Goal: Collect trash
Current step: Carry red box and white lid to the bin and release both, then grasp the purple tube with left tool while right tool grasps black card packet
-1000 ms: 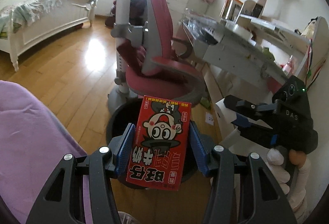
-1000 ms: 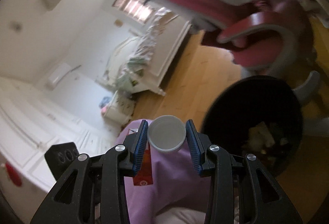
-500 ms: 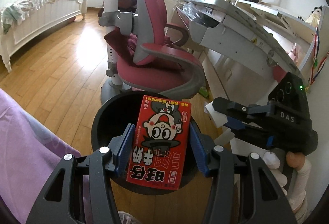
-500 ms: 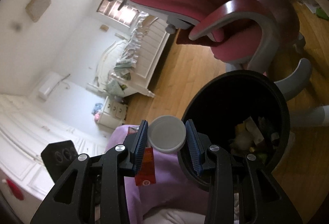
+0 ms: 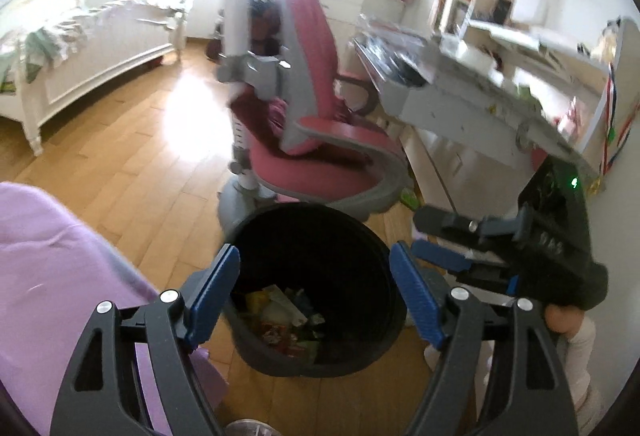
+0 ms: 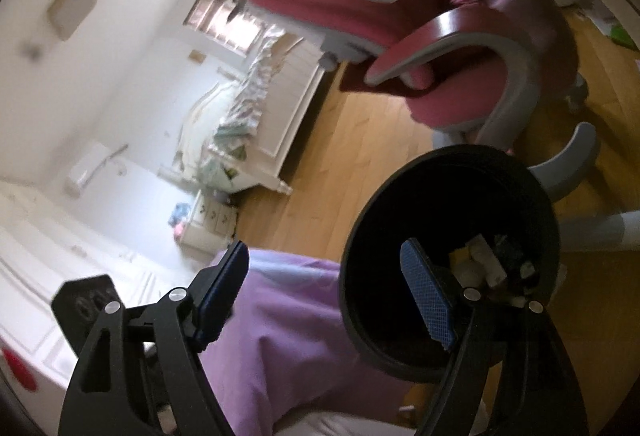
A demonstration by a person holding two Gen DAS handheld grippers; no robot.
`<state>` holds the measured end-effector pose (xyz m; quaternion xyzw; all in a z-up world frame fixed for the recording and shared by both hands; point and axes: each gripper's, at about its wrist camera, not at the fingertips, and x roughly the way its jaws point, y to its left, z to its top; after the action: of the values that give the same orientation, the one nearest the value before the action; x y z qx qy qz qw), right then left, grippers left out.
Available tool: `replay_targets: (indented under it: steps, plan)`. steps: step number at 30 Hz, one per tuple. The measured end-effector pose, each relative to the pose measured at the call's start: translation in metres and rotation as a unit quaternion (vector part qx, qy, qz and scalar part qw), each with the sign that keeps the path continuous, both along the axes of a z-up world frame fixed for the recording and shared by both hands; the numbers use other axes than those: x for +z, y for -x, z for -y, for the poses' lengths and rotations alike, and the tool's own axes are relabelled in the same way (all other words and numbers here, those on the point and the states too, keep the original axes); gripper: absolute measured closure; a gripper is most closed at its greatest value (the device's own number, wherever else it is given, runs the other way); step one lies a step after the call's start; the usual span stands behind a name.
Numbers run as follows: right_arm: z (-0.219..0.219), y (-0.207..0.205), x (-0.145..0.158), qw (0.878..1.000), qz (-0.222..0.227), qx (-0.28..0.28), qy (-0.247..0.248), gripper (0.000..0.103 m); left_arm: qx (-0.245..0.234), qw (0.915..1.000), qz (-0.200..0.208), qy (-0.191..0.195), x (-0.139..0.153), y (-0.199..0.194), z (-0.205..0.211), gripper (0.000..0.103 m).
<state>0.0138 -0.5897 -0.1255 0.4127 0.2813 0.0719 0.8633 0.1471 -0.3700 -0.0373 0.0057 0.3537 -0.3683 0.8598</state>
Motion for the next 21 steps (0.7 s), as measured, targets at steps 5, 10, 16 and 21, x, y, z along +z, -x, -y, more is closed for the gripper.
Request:
replay_targets:
  steps: [5, 10, 16, 21]
  plan:
    - [-0.052, -0.019, 0.011, 0.997, -0.004, 0.067, 0.038, 0.025, 0.094, 0.9950, 0.025, 0.021, 0.016, -0.001, -0.089, 0.026]
    - [-0.135, -0.042, 0.024, 0.979, -0.009, 0.172, 0.105, 0.025, 0.198, 0.9798, 0.018, 0.022, 0.017, -0.012, -0.195, 0.026]
    - [-0.222, -0.066, 0.028, 0.953, -0.016, 0.271, 0.138, 0.025, 0.284, 0.9584, 0.008, -0.030, 0.009, -0.034, -0.304, 0.027]
    - [-0.333, -0.106, 0.036, 0.893, -0.004, 0.384, 0.234, 0.025, 0.293, 0.9519, -0.029, -0.084, -0.017, -0.072, -0.355, 0.027]
